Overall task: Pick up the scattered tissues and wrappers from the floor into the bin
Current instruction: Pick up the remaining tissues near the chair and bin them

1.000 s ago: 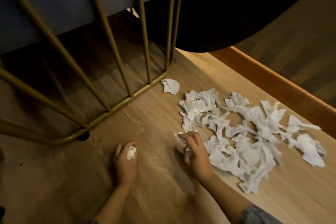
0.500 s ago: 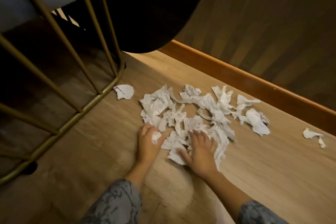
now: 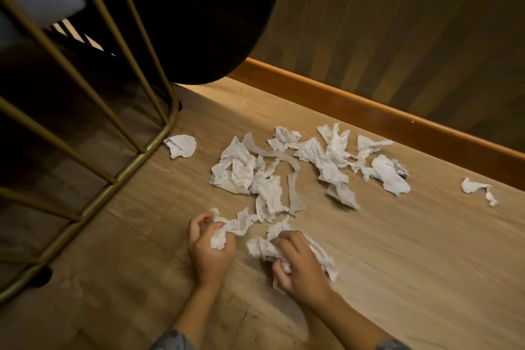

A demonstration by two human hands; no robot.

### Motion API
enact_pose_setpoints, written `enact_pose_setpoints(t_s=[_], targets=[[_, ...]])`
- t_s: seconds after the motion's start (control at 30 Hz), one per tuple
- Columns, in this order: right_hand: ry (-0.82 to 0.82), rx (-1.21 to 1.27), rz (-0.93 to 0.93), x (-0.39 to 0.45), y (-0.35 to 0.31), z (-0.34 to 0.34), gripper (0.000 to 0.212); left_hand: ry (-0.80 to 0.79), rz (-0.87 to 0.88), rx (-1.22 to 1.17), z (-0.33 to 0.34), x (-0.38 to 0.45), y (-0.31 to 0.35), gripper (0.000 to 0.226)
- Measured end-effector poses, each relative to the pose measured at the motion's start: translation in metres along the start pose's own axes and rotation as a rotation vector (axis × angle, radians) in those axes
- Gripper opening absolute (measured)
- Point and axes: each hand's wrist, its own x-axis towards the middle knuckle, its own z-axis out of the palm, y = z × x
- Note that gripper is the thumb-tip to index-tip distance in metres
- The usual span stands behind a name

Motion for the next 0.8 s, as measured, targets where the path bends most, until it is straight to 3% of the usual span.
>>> enact_pose_setpoints(t_s=[0.07,0.17,0.27,0.37,0.5,0.63,0.73,0.8], targets=[[0.127,0.027,0.035,0.006,0.002,-0.014,0.035,-0.069,0.017,-0.049,0.009,0.008,0.003,0.025],[0.220,-0.053,0.202,0.014,0.017,-0.027,0.044,-0.299,0.062,0.012,0.036,0.018,0.000,0.030],[0.185,-0.230,0.434,0.009,0.037,-0.027,0.041,-0.438,0.158,0.099,0.058,0.014,0.000,0.034],[0.102,-0.316,0.549,-0.012,0.043,-0.019,0.036,-0.511,0.212,0.086,0.064,-0.005,0.006,0.033],[0.039,-0.374,0.529,-0.036,0.035,-0.011,0.046,-0.441,0.187,0.003,0.061,-0.035,0.013,0.035],[0.070,-0.191,0.401,-0.053,0.030,-0.011,0.019,-0.453,0.106,0.044,0.061,-0.041,0.024,0.078],[0.098,-0.091,0.374,-0.059,0.031,-0.020,0.024,-0.449,0.204,0.154,0.067,-0.028,0.031,0.052],[0.132,-0.065,0.409,-0.059,0.035,-0.034,0.029,-0.438,0.159,0.153,0.071,-0.021,0.035,0.028]])
